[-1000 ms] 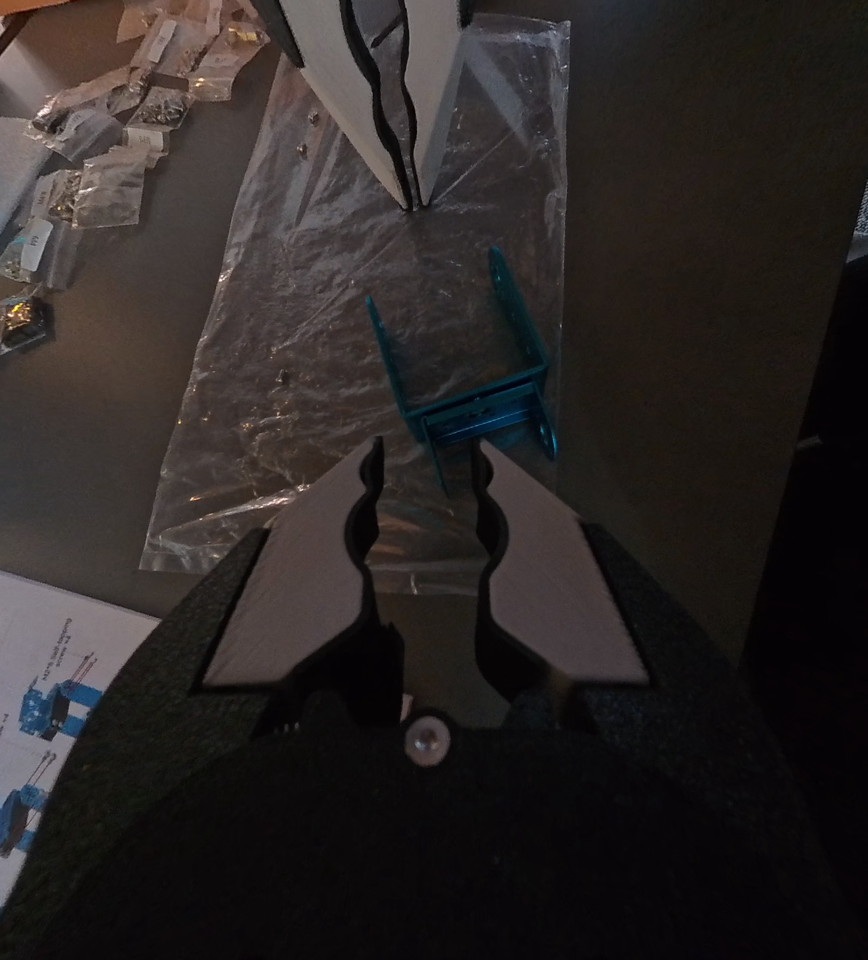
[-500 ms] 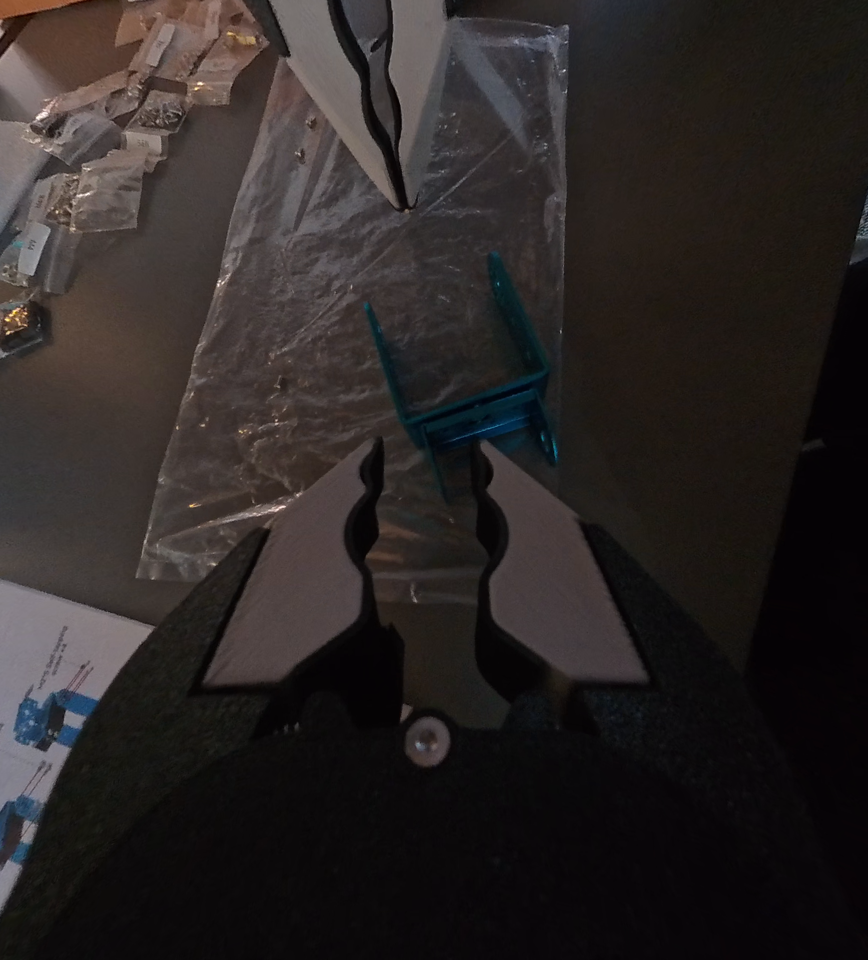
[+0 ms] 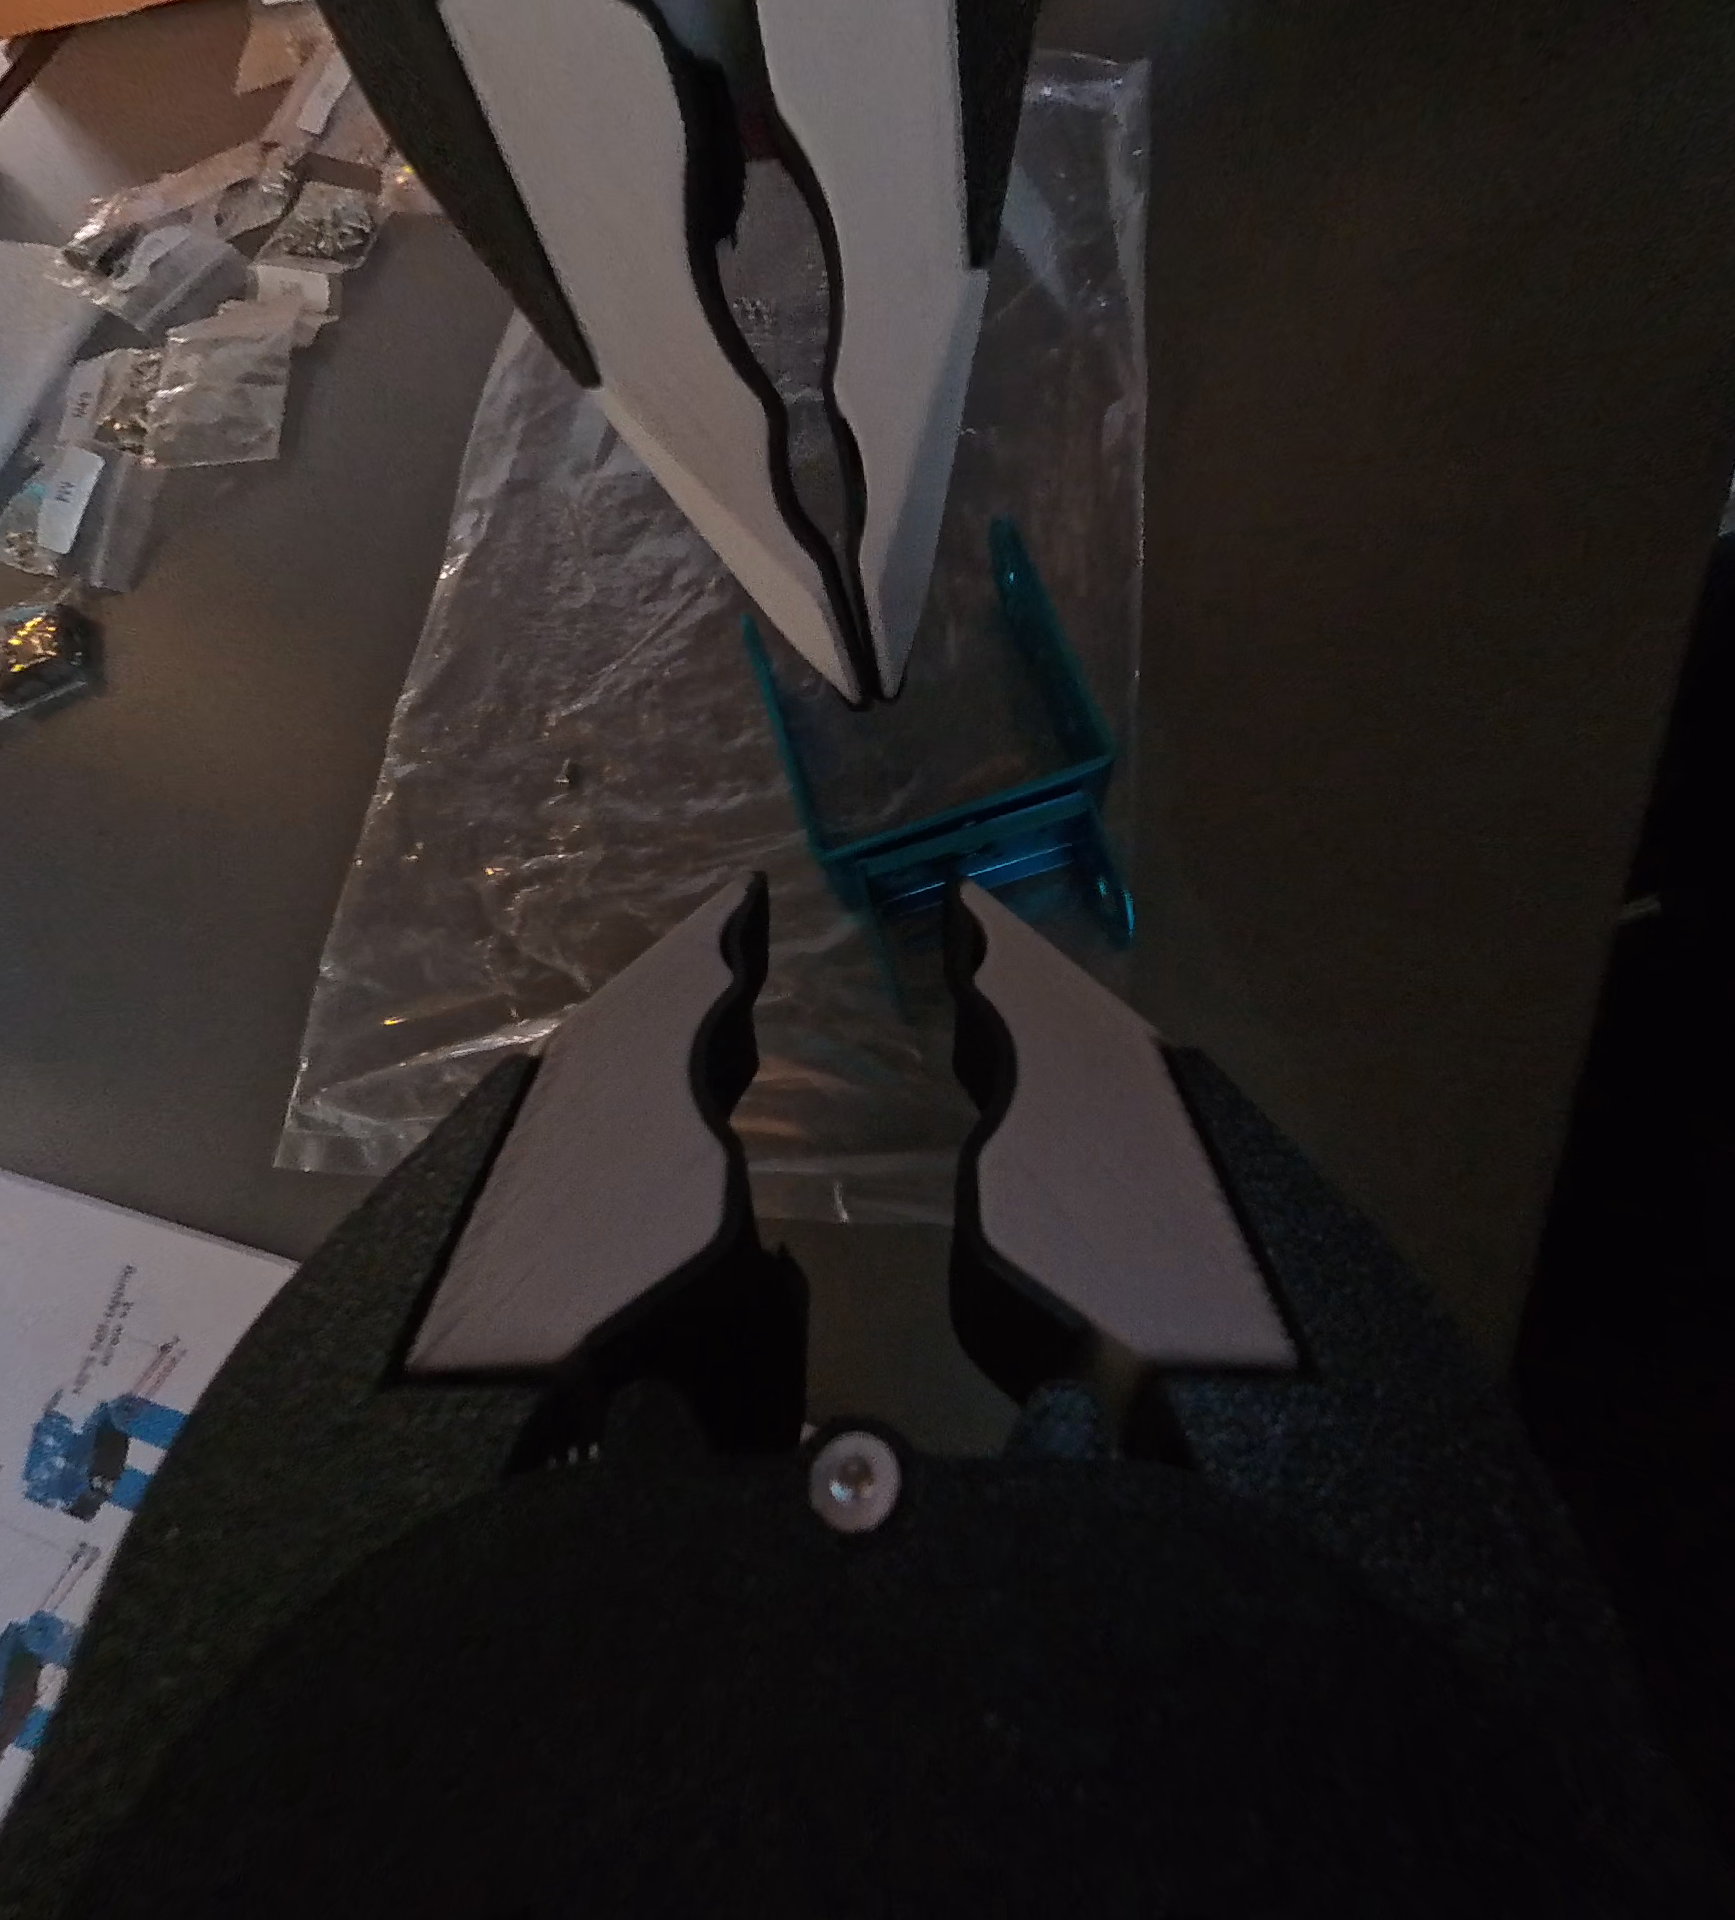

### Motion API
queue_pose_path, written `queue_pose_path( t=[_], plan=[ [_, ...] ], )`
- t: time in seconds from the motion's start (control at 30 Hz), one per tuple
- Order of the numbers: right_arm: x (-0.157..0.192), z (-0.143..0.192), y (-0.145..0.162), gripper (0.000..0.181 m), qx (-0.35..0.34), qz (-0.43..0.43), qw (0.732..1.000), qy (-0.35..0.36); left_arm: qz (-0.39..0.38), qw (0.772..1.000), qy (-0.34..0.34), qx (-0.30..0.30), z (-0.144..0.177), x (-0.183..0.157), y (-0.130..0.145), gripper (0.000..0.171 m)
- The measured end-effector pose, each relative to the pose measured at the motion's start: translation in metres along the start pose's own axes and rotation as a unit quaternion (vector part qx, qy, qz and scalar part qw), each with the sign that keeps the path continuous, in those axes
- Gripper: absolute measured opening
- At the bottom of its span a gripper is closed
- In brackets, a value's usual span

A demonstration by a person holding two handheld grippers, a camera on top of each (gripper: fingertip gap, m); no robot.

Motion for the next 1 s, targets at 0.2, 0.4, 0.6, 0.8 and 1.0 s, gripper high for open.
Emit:
queue_pose_path(
  t=[0.2, 0.4, 0.6, 0.8, 1.0],
  plan=[
    [0.02, -0.001, 0.002, 0.009, 0.024, -0.003, 0.998, -0.062, -0.001, 1.0, 0.007, -0.002, 0.001, -0.001, -0.001, 0.032],
    [0.026, -0.01, -0.002, 0.012, 0.044, -0.002, 0.996, -0.084, -0.002, 1.0, -0.006, 0.009, 0.008, 0.002, 0.001, 0.033],
    [0.031, -0.017, -0.003, 0.011, 0.055, 0.005, 0.995, -0.078, 0.018, 1.0, 0.005, -0.001, 0.015, -0.004, 0.005, 0.033],
    [0.033, -0.021, -0.003, 0.005, 0.074, 0.025, 0.995, -0.058, 0.014, 1.0, 0.013, -0.008, 0.012, -0.007, 0.001, 0.032],
    [0.034, -0.022, -0.003, 0.004, 0.078, 0.046, 0.995, -0.043, 0.01, 1.0, 0.014, -0.007, 0.012, -0.008, -0.001, 0.033]
  ],
)
Point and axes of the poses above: each gripper's, where its closed fingertips meet, z back along the fingers, y out of its underside, x = y × z across the jaws, the point moved 1 cm from there along z, back along the fingers, and after that the axes turned 6 degrees about -z, right-handed, at the moved point
